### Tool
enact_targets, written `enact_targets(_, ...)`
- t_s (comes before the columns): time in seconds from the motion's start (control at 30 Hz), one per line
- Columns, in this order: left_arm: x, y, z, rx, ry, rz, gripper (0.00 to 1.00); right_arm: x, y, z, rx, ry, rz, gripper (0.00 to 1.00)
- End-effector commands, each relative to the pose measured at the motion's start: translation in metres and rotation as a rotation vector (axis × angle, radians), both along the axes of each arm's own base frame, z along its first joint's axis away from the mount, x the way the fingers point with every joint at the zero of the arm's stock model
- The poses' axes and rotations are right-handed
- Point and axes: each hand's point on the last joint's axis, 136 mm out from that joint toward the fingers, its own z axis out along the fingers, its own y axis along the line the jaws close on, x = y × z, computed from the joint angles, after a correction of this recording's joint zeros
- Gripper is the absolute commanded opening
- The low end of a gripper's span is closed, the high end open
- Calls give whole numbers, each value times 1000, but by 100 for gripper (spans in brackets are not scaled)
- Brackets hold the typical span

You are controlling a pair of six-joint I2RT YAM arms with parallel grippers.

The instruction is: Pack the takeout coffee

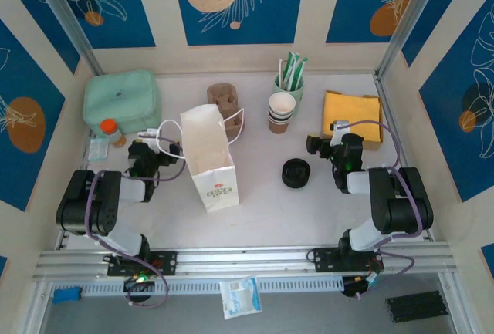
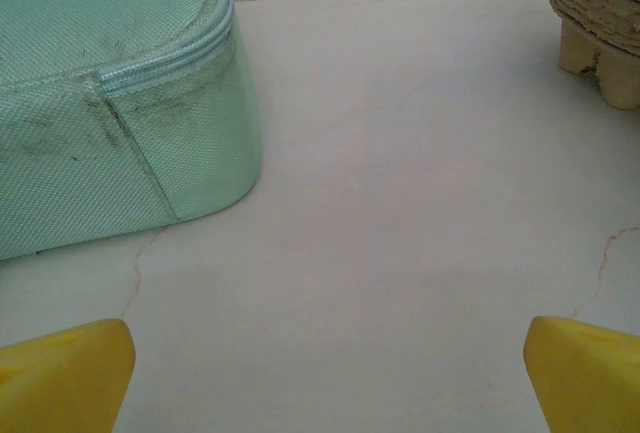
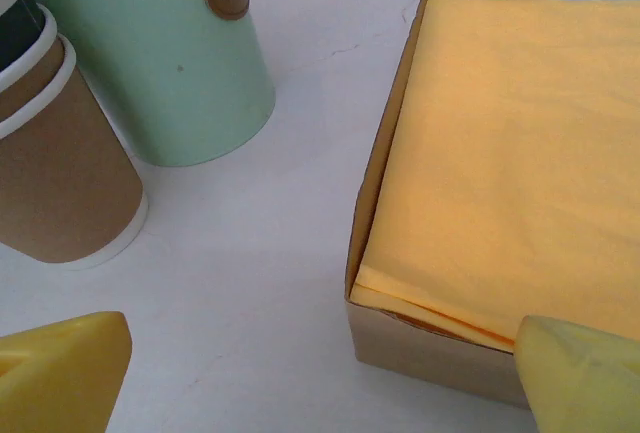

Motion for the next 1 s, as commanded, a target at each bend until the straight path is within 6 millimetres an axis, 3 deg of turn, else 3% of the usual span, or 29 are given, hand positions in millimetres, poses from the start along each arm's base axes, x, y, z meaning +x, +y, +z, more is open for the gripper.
enact_targets(0.0,5,-4,10,3,-38,-22,99,4,-1,9,-7,-35,-5,99)
enact_targets(0.97,8,-3,8,5,-25,-21,100,4,-1,8,-3,-30,-3,99)
